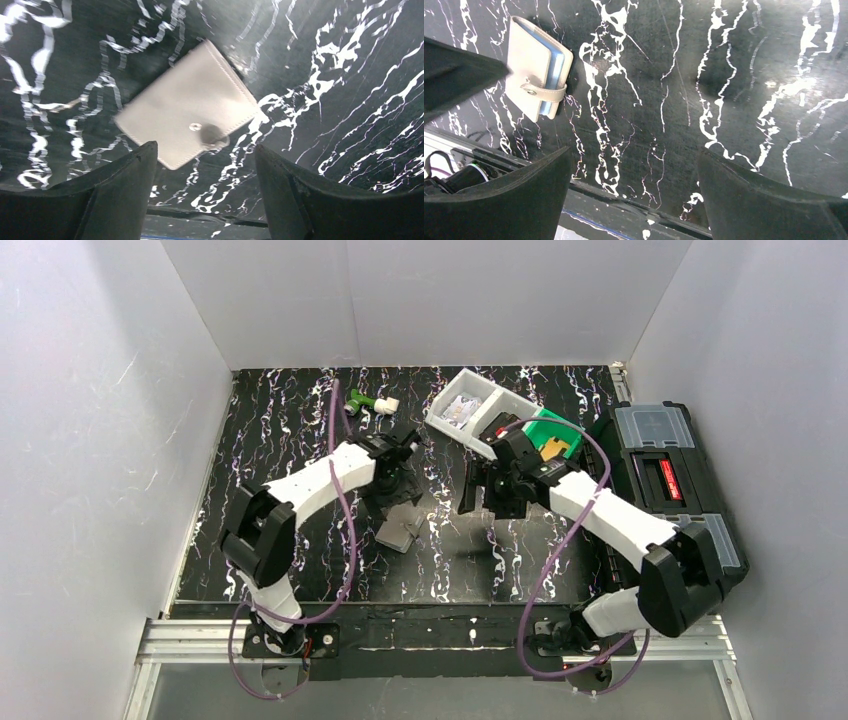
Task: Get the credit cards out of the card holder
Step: Move the card holder to the center of the board, then open the card holder at the center of the board.
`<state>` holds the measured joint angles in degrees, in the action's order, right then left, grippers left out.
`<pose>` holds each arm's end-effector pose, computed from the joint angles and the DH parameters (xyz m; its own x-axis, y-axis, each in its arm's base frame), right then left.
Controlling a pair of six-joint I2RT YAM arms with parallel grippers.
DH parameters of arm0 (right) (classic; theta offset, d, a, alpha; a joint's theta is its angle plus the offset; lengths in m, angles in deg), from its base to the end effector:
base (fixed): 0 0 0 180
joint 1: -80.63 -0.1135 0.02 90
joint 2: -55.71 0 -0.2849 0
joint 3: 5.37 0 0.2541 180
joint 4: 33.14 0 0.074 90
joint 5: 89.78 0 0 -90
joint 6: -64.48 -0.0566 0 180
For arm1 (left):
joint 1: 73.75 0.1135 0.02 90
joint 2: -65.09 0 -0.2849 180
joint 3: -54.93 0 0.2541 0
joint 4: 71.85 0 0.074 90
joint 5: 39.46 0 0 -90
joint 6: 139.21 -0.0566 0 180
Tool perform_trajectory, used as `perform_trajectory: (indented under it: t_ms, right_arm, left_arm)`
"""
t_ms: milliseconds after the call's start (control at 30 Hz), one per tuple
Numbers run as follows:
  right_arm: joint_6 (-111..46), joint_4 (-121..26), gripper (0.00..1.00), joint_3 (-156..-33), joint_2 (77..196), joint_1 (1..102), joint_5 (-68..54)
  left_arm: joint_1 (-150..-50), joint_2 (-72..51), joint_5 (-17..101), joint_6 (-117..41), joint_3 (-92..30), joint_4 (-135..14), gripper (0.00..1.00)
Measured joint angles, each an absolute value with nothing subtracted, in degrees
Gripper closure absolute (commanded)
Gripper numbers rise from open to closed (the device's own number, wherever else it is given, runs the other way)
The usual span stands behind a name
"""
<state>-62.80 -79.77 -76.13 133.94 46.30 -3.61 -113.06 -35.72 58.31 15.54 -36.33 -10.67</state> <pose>0.2376 0.1669 0.2537 -0.8927 0.1222 -0.4338 -0.0683 0.9147 0.3982 0.2888 -0.2265 0.2284 -0.8481 -0.4638 -0.2562 -0.4076 0.8800 -0.2440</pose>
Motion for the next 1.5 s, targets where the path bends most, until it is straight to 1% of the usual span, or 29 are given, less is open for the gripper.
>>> perform_trajectory:
  t_ms: [67, 167, 267, 333, 400, 567, 767, 1067, 1300, 1400, 1500]
  right_arm:
    - [-62.8, -78.7, 0.03, -76.3, 136.2, 45.9, -4.3]
    - [-62.9, -78.2, 0.07, -77.2, 139.7, 43.3, -4.7]
    - [-63.0, -78.3, 0.09, -80.1, 144.3, 40.3, -4.8]
    - [-63.1, -78.2, 0.1, -83.5, 147.8, 38.3, -4.7]
    - [-63.1, -78.3, 0.1, -87.3, 151.3, 36.4, -4.6]
    - [-63.1, -78.6, 0.1, -95.5, 158.1, 33.0, -3.6]
    - [-63.0, -80.6, 0.11, -100.5, 163.1, 31.1, -2.3]
    - [-63.1, -82.7, 0.11, -101.1, 166.8, 30.6, -1.3]
    - [-63.2, -82.6, 0.18, -100.3, 166.8, 30.6, -1.0]
    - [-63.5, -82.4, 0.22, -99.1, 166.8, 30.6, -0.5]
    - [-63.9, -82.7, 0.24, -98.6, 166.8, 30.6, 0.5]
  left_arm:
    - [-110.8, -33.5, 58.6, 13.4, -35.4, -10.3, 0.39]
    - [-105.2, -28.3, 58.7, 9.3, -31.5, -10.2, 0.55]
    - [-100.6, -25.3, 58.7, 5.8, -28.2, -10.2, 0.71]
    - [-99.2, -24.8, 58.2, 3.8, -25.9, -10.9, 0.78]
    - [-98.7, -25.0, 57.3, 2.2, -23.7, -11.7, 0.82]
    - [-98.6, -27.6, 54.9, -0.2, -20.7, -14.6, 0.85]
    - [-98.6, -30.4, 51.5, -0.8, -19.1, -20.0, 0.86]
    - [-101.1, -32.1, 47.9, -0.3, -17.7, -25.4, 0.86]
    - [-105.2, -32.1, 46.5, 2.1, -16.5, -27.0, 0.87]
    - [-105.3, -31.9, 46.5, 2.8, -16.3, -27.1, 0.87]
    - [-105.3, -31.9, 46.6, 3.0, -16.3, -27.0, 0.87]
